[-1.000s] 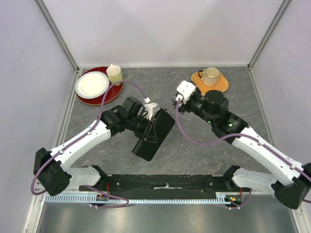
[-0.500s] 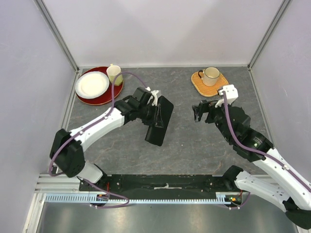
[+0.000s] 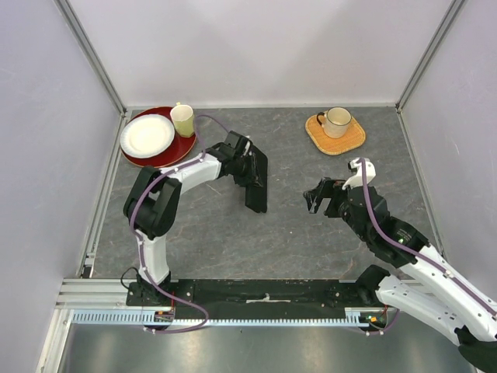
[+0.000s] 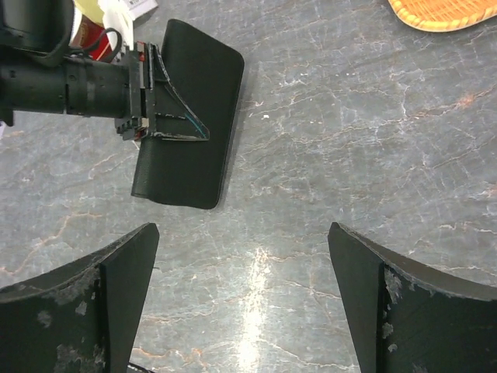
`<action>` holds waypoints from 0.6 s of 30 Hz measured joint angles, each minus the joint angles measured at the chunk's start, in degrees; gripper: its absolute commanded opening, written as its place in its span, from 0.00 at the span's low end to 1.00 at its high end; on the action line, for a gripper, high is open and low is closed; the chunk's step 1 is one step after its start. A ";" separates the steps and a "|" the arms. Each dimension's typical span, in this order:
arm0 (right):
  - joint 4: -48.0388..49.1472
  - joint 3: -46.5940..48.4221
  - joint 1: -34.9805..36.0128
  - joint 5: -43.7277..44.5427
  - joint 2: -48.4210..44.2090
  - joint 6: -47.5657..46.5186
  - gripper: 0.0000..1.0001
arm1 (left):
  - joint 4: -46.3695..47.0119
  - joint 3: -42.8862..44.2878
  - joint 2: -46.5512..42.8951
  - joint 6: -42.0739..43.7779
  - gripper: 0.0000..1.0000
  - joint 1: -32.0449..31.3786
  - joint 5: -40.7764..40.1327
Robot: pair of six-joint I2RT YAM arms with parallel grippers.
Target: Sort the hair-cutting tools
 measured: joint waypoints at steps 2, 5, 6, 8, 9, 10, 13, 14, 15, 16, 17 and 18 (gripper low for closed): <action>0.00 -0.28 0.00 -0.24 -0.83 0.83 0.98 | -0.50 0.00 1.33 0.13 0.57 1.49 -0.35; 0.11 -0.68 0.00 -0.46 -1.14 1.62 0.98 | -1.11 0.00 1.73 0.50 0.74 3.26 -1.70; 0.11 -0.90 0.00 -0.52 -1.11 1.88 0.98 | -1.11 0.00 1.70 0.68 0.84 3.56 -2.23; 0.02 -1.20 0.00 -0.61 -0.79 2.27 0.98 | -1.38 -0.02 1.70 1.22 0.96 3.85 -3.98; -0.04 -1.33 0.00 -0.59 -0.44 2.40 0.98 | -1.70 -0.13 1.60 1.53 0.97 3.89 -5.07; -0.15 -1.36 0.00 -0.55 -0.22 2.54 0.98 | -2.19 -0.20 1.44 1.86 0.97 3.93 -6.21; -0.92 -1.36 0.00 0.68 0.48 3.50 0.98 | -4.76 -0.70 -0.57 2.45 0.99 4.04 -10.05; -1.51 -1.36 0.00 1.64 0.57 3.98 0.98 | -5.84 -1.11 -2.05 2.60 0.99 4.07 -11.45; -1.99 -1.33 0.00 2.51 0.52 4.37 0.98 | -6.91 -1.62 -3.80 2.78 1.00 4.13 -12.70; -2.54 -1.33 0.00 3.34 0.46 4.59 0.98 | -7.67 -2.29 -6.05 2.95 1.00 4.20 -13.70; -3.17 -1.31 0.00 4.59 0.24 4.90 0.98 | -8.33 -3.06 -8.66 3.02 1.00 4.26 -14.58; -3.93 -1.20 0.00 5.62 -0.04 5.20 0.98 | -8.81 -4.00 -11.67 3.04 1.00 4.26 -15.34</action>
